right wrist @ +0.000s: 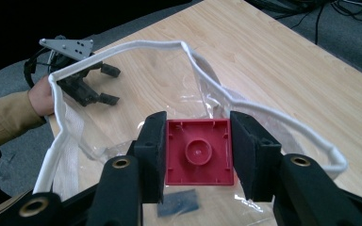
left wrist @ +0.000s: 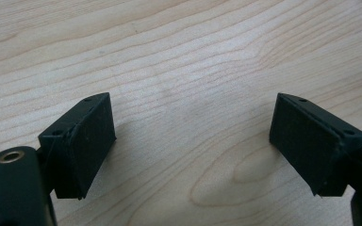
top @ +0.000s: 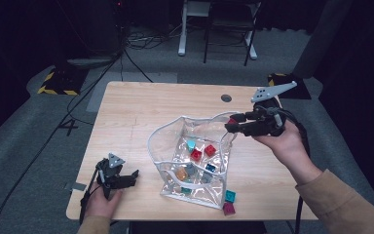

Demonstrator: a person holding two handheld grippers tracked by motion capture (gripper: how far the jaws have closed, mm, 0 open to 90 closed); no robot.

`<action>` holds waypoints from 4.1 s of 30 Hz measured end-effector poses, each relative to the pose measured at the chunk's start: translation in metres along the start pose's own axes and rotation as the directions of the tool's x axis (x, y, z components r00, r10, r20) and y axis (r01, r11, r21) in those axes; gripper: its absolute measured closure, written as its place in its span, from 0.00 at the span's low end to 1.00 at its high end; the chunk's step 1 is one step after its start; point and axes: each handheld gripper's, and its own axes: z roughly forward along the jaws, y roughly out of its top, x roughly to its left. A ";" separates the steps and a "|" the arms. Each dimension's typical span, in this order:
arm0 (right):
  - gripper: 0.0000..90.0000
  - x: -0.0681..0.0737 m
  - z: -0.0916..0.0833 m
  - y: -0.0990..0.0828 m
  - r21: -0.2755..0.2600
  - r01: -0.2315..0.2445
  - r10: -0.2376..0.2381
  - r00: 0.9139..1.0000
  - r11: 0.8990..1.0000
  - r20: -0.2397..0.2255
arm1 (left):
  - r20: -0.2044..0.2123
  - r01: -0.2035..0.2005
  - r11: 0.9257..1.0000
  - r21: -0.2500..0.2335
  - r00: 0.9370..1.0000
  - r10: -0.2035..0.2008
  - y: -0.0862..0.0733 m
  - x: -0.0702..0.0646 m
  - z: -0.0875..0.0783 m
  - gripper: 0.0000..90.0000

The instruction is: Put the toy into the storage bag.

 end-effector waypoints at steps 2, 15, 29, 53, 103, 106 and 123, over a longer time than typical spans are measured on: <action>0.65 0.001 0.003 0.006 0.002 0.006 -0.006 1.000 1.000 0.000 | 0.000 0.000 1.000 0.000 1.000 0.000 0.000 0.000 0.000 0.17; 0.65 0.013 0.036 0.034 0.056 0.051 -0.050 0.999 0.997 -0.010 | -0.001 0.000 1.000 0.000 1.000 0.000 0.000 0.000 0.000 0.17; 0.65 0.025 0.094 0.043 0.196 0.097 -0.091 0.995 0.976 -0.039 | 0.000 0.000 1.000 0.000 1.000 0.000 0.000 0.000 0.000 0.17; 0.65 0.037 0.147 0.026 0.479 0.134 -0.121 0.991 0.867 -0.058 | -0.001 0.000 1.000 0.000 1.000 0.000 0.000 0.000 0.000 0.17; 0.45 0.025 -0.001 -0.104 0.034 -0.043 0.041 0.998 0.999 0.049 | 0.000 0.000 1.000 0.000 1.000 0.000 0.000 0.000 0.000 0.17; 0.44 0.025 0.006 -0.117 0.048 -0.059 0.057 0.997 0.997 0.048 | 0.000 0.000 1.000 0.000 1.000 0.000 0.000 0.000 0.000 0.17; 0.44 0.039 0.071 -0.179 0.190 -0.087 0.089 0.996 0.978 -0.004 | 0.000 0.000 1.000 0.000 1.000 0.000 0.000 0.000 0.000 0.17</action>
